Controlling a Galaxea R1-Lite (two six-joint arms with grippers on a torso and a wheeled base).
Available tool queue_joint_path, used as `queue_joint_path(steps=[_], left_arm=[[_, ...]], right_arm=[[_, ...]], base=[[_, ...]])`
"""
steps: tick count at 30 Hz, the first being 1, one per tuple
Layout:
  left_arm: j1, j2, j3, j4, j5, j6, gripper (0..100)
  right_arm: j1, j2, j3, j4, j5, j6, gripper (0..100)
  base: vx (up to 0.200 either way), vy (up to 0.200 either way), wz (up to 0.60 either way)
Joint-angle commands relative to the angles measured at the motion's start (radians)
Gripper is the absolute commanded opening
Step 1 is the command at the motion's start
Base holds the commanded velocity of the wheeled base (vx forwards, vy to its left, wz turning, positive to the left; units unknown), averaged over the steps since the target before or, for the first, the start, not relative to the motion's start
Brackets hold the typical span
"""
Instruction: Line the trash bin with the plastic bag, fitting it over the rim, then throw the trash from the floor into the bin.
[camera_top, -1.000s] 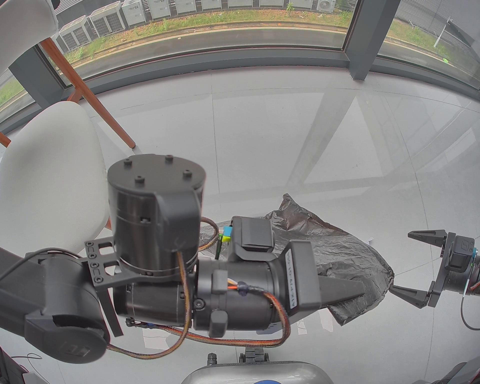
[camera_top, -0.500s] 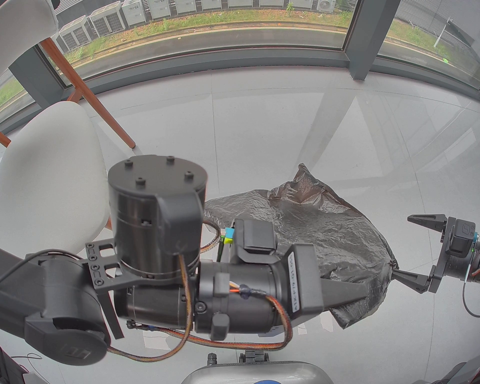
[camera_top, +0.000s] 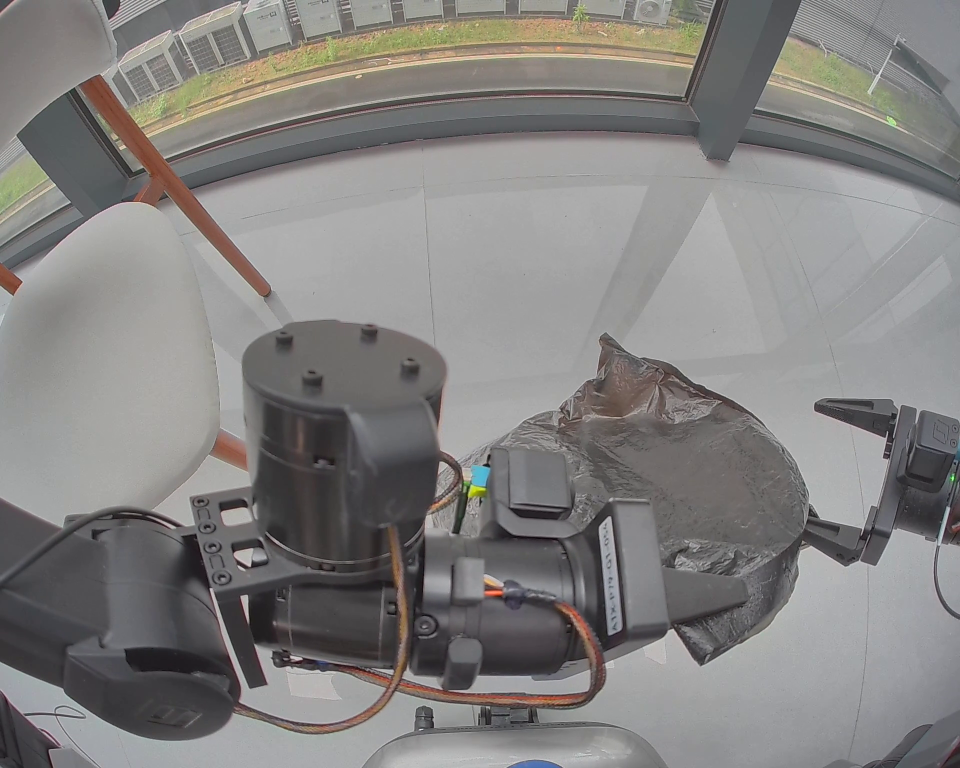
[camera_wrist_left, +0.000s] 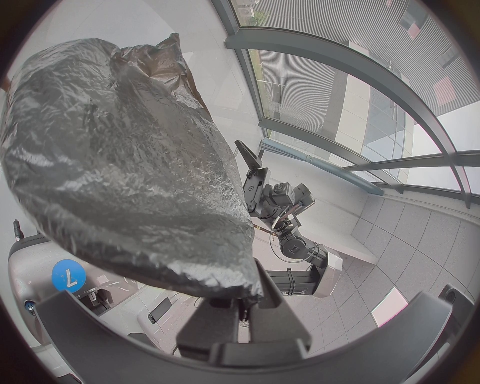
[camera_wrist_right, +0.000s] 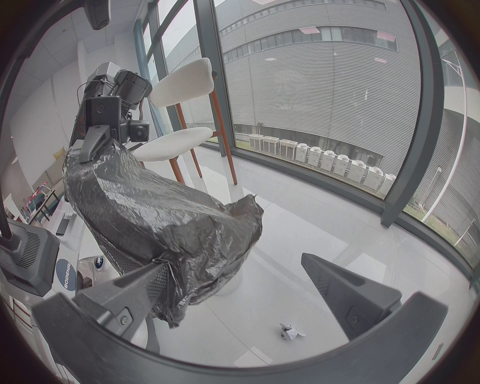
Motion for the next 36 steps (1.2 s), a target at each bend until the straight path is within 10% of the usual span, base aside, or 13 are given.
queue_joint_path(steps=[1,16,36], left_arm=[[0.0,0.007,-0.003,0.0,0.003,0.0,0],[0.004,0.038,-0.049,0.001,0.028,0.001,0],[-0.002,0.059,-0.07,0.004,0.026,0.0,0]], right_arm=[[0.024,-0.025,0.002,0.002,0.0,-0.004,100],[0.151,-0.133,0.073,0.006,-0.082,0.027,100],[0.107,-0.088,0.047,-0.003,-0.128,0.064,100]], base=[[0.0,0.0,0.0],[0.0,0.0,0.0],[0.0,0.0,0.0]])
